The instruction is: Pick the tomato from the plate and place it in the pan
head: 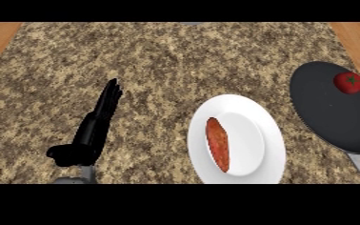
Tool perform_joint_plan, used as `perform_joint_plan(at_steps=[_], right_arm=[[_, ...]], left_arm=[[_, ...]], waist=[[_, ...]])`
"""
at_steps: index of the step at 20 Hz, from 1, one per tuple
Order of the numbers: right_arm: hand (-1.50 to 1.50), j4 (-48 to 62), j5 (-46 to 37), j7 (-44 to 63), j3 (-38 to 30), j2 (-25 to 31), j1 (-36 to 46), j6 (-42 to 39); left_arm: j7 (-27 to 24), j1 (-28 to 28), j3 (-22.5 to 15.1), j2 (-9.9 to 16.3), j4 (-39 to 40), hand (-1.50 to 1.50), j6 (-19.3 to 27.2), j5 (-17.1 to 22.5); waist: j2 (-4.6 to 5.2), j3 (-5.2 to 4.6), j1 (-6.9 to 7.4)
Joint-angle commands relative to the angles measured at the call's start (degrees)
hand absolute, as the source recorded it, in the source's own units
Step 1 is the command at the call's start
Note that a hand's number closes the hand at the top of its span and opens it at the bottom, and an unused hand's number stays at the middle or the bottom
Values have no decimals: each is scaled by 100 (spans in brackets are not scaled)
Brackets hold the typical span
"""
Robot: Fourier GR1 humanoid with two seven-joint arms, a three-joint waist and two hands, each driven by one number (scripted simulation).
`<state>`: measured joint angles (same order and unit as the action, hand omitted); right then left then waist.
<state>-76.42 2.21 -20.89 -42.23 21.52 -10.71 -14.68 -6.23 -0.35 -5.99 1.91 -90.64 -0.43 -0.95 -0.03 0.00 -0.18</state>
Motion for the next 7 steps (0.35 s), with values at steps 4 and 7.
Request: perform_joint_plan(at_steps=[4,7], right_arm=[[-150,-716,-272,177,92,-284,-211,325],[-150,-183,-641,-108,65,-49,62,654]], left_arm=[[207,-28,-13,-22,-90,0,-42,-45],[210,-21,14,-81,-129,0,-5,8]], waist=[[-1,-1,0],[3,0,13]])
